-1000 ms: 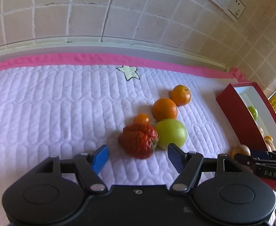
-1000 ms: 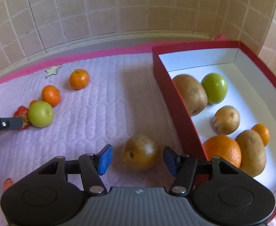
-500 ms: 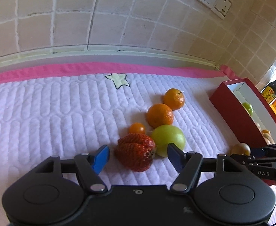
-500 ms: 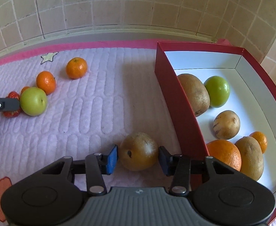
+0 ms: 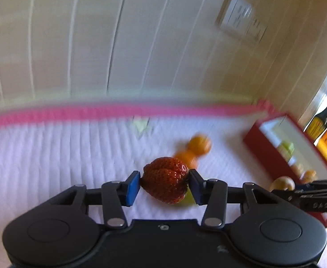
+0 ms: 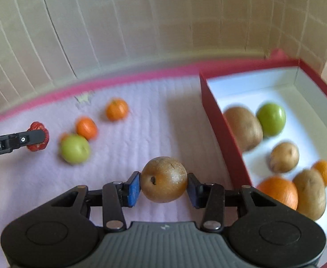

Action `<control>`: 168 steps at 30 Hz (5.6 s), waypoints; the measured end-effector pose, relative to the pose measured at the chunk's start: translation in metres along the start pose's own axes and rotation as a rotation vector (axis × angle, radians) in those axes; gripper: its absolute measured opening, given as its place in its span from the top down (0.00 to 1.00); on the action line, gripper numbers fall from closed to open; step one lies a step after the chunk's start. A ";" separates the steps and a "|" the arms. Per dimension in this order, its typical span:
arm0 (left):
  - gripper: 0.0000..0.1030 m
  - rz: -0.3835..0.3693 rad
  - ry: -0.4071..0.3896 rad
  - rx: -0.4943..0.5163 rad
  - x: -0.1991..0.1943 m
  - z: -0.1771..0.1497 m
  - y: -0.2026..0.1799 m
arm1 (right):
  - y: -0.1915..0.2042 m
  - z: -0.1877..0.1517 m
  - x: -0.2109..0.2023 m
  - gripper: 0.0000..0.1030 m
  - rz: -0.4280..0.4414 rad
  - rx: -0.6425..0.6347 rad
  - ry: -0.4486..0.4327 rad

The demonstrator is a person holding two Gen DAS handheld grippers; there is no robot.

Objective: Organize fruits
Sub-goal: 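Grasp the strawberry with the left tool while the right grasps the brown pear, then carry strawberry and pear into the red box and open both tools, then grasp the small tangerine with the left tool while the right grasps the green apple, then carry tangerine and green apple into the red box and release both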

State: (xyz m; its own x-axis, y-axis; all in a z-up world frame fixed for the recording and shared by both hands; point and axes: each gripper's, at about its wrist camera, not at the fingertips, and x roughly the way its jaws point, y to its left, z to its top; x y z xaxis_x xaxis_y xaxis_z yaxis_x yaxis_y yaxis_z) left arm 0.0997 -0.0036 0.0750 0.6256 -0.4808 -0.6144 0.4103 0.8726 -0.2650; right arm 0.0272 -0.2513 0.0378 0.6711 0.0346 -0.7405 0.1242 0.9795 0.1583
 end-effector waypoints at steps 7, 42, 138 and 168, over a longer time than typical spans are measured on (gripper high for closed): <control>0.46 -0.050 -0.203 0.132 -0.045 0.070 -0.071 | -0.023 0.053 -0.074 0.56 0.073 0.039 -0.220; 0.45 -0.410 0.290 0.369 0.195 0.043 -0.306 | -0.237 0.037 -0.037 0.55 -0.217 0.473 -0.105; 0.77 0.019 0.039 0.065 -0.007 0.047 -0.037 | 0.084 0.058 -0.047 0.51 0.255 -0.230 -0.149; 0.77 -0.509 0.302 0.460 0.183 0.074 -0.352 | -0.210 0.017 -0.092 0.51 -0.232 0.428 -0.191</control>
State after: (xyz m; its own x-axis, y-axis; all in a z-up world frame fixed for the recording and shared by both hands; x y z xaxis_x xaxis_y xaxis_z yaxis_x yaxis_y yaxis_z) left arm 0.1186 -0.4053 0.1110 0.1027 -0.7129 -0.6937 0.8776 0.3932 -0.2742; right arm -0.0484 -0.4634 0.0839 0.7068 -0.2500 -0.6618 0.5464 0.7870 0.2864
